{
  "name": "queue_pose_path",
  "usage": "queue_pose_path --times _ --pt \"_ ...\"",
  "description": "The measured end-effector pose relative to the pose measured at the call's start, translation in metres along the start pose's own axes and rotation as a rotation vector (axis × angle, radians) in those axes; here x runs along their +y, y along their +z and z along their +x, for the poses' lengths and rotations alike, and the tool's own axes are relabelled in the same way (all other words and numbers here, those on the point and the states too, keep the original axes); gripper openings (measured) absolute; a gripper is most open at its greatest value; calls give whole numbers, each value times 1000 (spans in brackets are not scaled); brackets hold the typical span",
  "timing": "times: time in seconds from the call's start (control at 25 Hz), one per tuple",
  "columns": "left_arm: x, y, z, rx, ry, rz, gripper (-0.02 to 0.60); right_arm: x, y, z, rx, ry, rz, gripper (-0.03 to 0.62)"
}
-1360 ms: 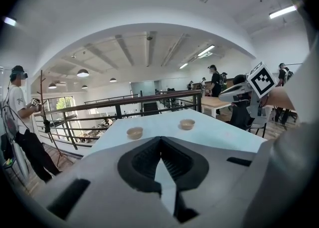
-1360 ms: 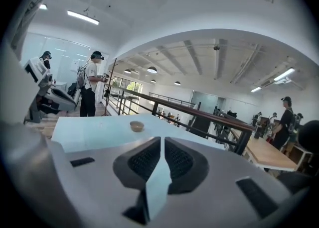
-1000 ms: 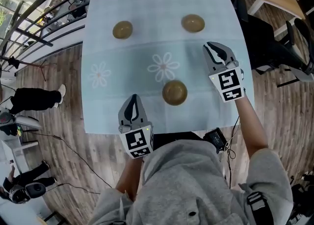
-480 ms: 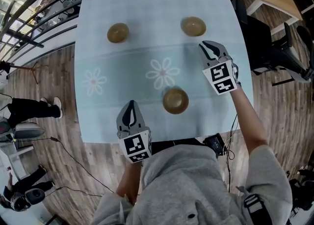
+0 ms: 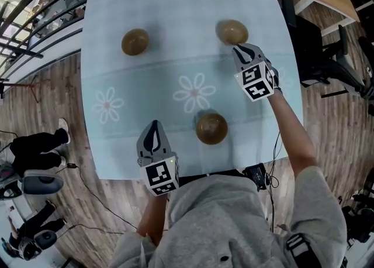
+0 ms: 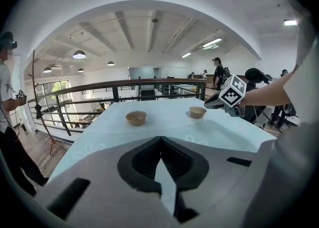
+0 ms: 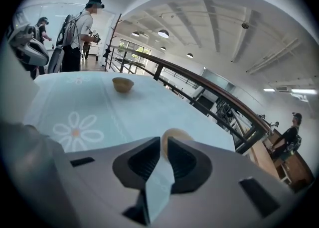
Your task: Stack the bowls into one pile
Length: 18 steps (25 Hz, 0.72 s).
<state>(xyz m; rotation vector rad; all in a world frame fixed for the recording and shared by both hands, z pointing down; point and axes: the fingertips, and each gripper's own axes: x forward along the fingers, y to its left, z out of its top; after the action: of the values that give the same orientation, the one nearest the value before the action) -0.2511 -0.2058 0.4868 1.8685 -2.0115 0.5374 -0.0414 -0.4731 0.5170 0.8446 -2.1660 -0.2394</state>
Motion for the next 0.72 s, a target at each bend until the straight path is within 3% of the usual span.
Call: queue_pose_path --times 0.2,0.44,0.72 --pt "1 0 18 21 -19 -1 18 -2 -18 25 59 21 -20 31" --pt "3 -3 39 46 -36 -10 18 -11 -39 38 101 -12 0 31" --pt "-2 -2 57 67 -65 -1 18 -7 -44 52 118 11 -76 31"
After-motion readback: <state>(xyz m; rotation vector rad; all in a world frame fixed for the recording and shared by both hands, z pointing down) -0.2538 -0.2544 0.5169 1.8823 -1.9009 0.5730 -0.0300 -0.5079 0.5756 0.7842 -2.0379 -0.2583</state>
